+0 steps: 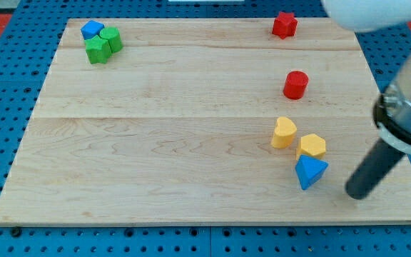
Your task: Move the blue triangle to the bottom left of the green star
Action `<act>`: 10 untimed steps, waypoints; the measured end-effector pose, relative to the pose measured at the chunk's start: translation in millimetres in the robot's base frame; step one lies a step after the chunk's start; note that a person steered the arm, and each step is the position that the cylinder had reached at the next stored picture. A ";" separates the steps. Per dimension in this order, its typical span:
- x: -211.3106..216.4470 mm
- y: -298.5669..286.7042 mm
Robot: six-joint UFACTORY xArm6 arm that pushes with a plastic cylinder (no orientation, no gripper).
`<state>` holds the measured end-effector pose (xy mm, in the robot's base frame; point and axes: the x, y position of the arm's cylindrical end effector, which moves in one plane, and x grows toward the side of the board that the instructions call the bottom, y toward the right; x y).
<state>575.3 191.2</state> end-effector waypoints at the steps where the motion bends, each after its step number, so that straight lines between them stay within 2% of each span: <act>1: 0.0 -23.1; 3: 10.8 -44.6; 4: 12.8 -21.9; 5: -3.6 -23.5; 6: -14.5 -117.8; 7: -26.4 -126.1; 8: -5.1 -97.9; 9: -21.9 -58.9; 10: -58.0 -59.0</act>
<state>517.3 132.2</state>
